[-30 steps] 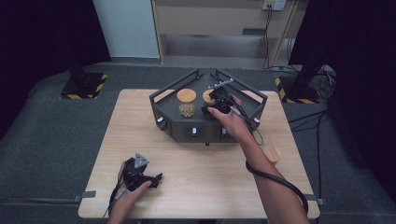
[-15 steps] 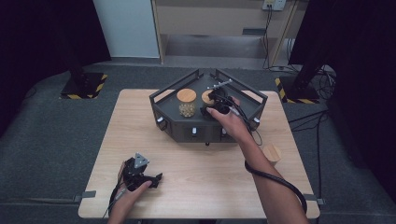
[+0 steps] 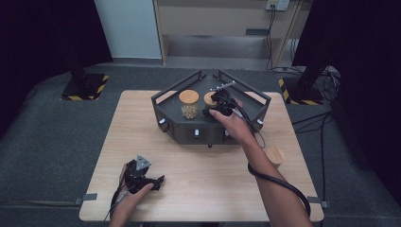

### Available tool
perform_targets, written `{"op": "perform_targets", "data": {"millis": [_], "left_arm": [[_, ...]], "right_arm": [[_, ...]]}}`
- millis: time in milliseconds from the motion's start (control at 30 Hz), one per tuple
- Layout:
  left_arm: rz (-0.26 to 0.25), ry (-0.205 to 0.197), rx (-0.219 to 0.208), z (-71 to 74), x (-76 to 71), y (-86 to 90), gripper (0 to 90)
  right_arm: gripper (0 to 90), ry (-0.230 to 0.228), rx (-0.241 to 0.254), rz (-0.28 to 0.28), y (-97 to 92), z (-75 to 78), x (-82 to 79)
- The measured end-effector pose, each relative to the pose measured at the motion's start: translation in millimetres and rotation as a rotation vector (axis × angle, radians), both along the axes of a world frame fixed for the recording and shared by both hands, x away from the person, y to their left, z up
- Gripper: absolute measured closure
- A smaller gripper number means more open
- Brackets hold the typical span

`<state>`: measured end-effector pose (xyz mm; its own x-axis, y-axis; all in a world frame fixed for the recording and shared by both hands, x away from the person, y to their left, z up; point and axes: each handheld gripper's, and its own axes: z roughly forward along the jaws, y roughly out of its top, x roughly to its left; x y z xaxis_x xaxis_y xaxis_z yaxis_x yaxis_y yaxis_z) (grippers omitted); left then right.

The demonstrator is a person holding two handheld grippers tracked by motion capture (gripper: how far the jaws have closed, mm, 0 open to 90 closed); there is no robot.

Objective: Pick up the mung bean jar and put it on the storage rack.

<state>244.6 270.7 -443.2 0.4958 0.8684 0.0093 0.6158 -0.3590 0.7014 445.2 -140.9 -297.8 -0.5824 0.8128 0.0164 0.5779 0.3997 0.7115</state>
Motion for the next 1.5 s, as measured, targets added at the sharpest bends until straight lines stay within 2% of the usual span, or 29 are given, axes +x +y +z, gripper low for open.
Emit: {"op": "perform_targets", "data": {"millis": [367, 733, 1000, 1233, 1500], "left_arm": [[0.0, 0.0, 0.0, 0.0, 0.0, 0.0, 0.0], [0.0, 0.0, 0.0, 0.1, 0.0, 0.0, 0.0], [0.0, -0.001, 0.001, 0.1, 0.0, 0.0, 0.0], [0.0, 0.0, 0.0, 0.1, 0.0, -0.1, 0.0], [0.001, 0.0, 0.0, 0.1, 0.0, -0.1, 0.0]], "right_arm": [[24.7, -0.01, 0.006, 0.002, -1.3, -2.2, -1.9], [13.1, -0.041, 0.042, 0.004, -8.3, 3.6, -10.3], [7.4, -0.067, 0.057, 0.008, -20.4, 8.7, -21.1], [5.9, -0.087, 0.057, 0.018, -32.6, 14.0, -31.7], [4.5, -0.094, 0.076, 0.027, -41.2, 13.1, -40.1]]}}
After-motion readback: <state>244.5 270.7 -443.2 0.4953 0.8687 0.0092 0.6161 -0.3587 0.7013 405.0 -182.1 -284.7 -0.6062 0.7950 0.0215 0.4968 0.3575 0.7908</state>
